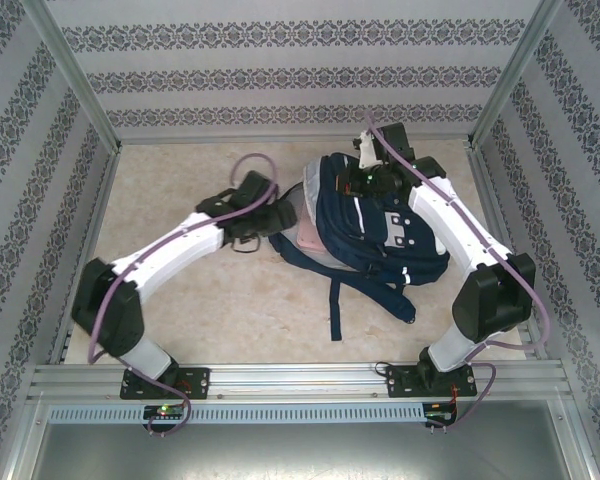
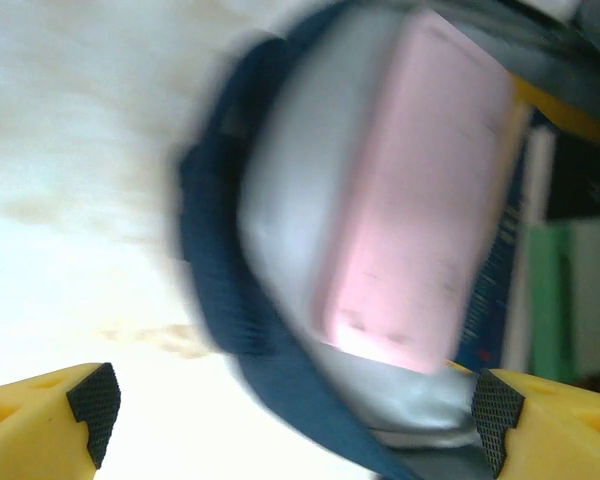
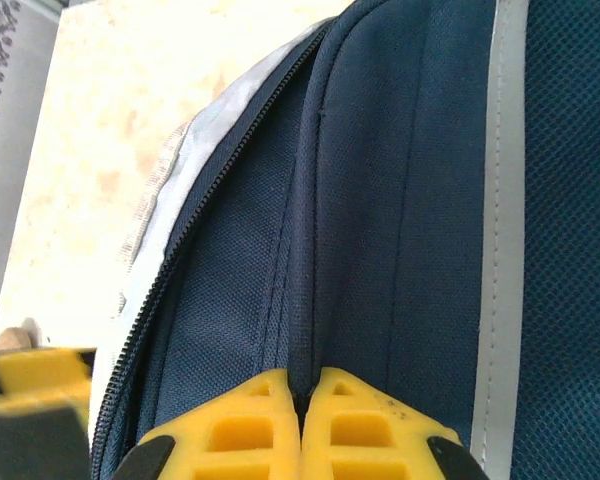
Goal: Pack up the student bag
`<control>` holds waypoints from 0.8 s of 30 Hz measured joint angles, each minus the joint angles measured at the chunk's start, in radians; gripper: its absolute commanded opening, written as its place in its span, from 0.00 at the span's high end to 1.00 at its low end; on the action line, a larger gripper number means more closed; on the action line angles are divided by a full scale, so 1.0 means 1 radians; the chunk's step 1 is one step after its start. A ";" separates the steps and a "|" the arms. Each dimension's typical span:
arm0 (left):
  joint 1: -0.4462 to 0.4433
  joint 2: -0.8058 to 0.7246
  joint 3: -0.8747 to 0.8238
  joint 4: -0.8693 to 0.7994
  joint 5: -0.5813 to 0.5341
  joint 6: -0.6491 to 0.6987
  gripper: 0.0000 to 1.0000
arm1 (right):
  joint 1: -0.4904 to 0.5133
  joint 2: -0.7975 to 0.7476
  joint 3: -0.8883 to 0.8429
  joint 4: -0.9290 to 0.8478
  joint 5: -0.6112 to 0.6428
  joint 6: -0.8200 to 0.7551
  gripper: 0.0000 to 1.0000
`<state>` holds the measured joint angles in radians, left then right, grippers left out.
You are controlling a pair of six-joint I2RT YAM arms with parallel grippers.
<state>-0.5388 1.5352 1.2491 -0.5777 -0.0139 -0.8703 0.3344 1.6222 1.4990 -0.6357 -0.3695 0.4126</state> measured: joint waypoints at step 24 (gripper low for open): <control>0.891 -0.275 -0.330 -0.290 -0.258 0.088 0.01 | 0.161 0.154 -0.040 0.057 0.032 -0.027 0.91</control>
<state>0.3523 1.2602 0.9188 -0.8680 -0.2722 -0.7826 0.4957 1.7763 1.4593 -0.5785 -0.3378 0.3859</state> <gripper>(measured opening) 0.994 0.096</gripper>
